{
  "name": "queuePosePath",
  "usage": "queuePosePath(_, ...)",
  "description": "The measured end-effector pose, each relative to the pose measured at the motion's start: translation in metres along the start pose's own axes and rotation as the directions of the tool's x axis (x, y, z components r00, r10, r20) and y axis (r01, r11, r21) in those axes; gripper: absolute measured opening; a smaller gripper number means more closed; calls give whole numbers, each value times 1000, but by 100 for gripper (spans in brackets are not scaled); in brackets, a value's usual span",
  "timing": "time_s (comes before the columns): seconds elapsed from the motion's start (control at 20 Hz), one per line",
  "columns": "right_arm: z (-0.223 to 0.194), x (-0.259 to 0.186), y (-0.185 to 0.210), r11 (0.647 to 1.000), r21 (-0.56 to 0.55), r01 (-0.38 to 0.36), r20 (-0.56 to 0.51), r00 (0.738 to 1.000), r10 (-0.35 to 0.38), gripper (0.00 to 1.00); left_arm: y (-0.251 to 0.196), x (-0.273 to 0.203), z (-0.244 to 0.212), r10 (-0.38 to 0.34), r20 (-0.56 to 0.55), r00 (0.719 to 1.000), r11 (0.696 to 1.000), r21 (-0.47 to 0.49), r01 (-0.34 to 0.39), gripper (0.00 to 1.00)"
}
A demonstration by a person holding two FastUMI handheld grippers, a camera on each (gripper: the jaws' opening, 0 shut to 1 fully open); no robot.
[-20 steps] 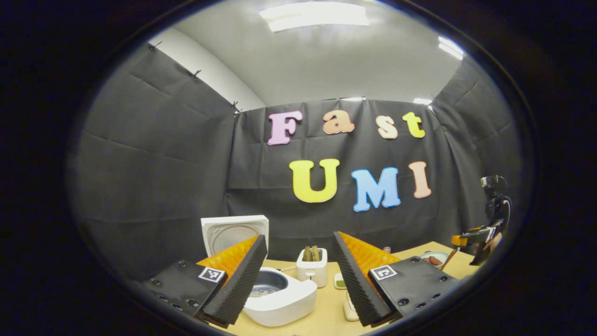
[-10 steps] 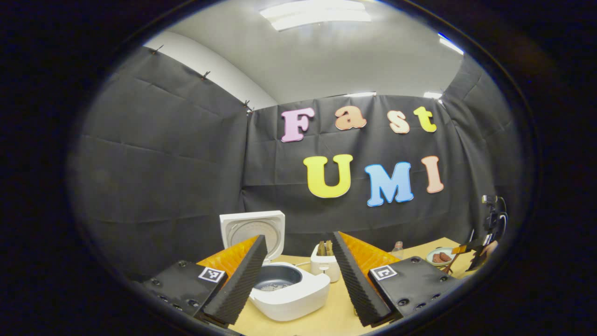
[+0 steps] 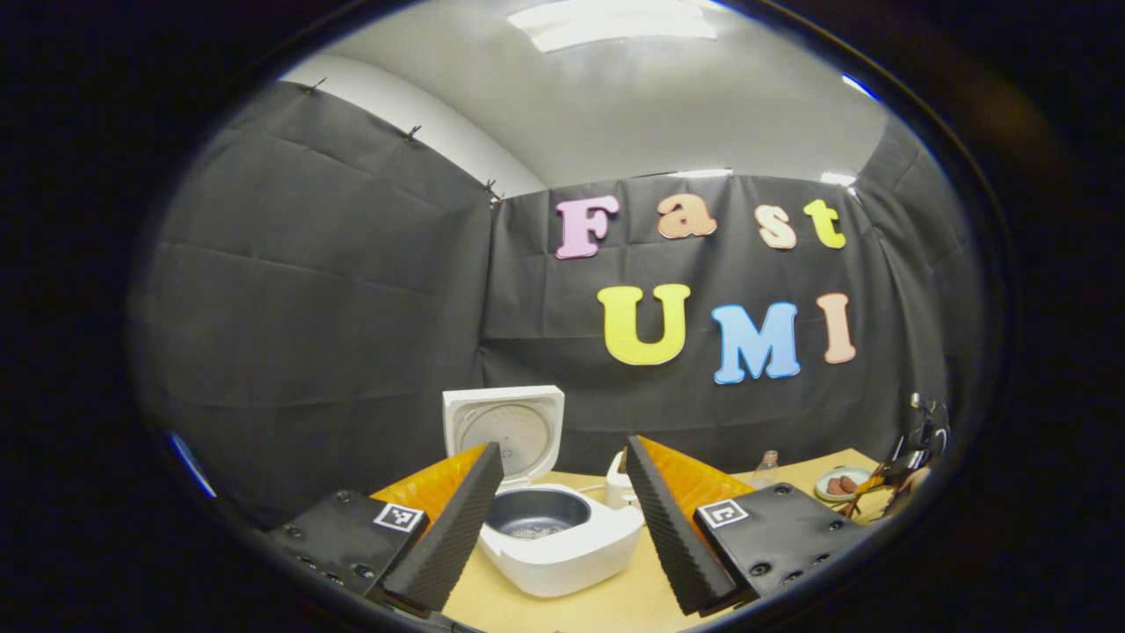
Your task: Close the left gripper, press the button to open the rice cooker; take a wooden spoon from the chopstick holder with the right hand, scoop a spoonful of rice and pour it into the rice cooker, then put the wooden spoon back into the chopstick holder.
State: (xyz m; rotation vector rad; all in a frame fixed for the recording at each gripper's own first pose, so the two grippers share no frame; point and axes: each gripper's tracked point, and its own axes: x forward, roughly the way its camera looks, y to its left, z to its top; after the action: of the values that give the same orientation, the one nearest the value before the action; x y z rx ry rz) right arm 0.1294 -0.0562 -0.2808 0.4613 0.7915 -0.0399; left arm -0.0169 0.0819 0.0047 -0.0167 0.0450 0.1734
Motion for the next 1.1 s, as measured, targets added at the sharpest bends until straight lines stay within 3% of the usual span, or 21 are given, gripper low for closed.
queuePosePath(0.05, 2, 8, -1, 1000, -20, -1, 10, 1000, 1, 11, 2, 1, -1, 2, -1, 1000, 1000, -2, -2, 97)
queuePosePath(0.25, 13, -7, 11, 993, -114, 17, 65, 998, -10, 11, 4, 6, -10, -19, -20, 1000, 1000, -9, 19, 97)
queuePosePath(0.55, 57, -43, 49, 989, -149, 13, 205, 979, 18, 10, 17, 18, 0, -46, 17, 999, 999, 0, 46, 99)
queuePosePath(0.75, 66, -60, 89, 989, -140, -52, 243, 966, 85, 11, 28, 23, -4, -55, 19, 998, 998, -17, 56, 98)
queuePosePath(0.95, 47, -61, 129, 982, -134, -134, 221, 962, 162, 11, 47, 24, -11, -51, 5, 999, 998, -21, 51, 97)
queuePosePath(1.1, 34, -58, 151, 975, -171, -140, 231, 956, 178, 11, 65, 25, -14, -41, -6, 999, 999, -17, 41, 98)
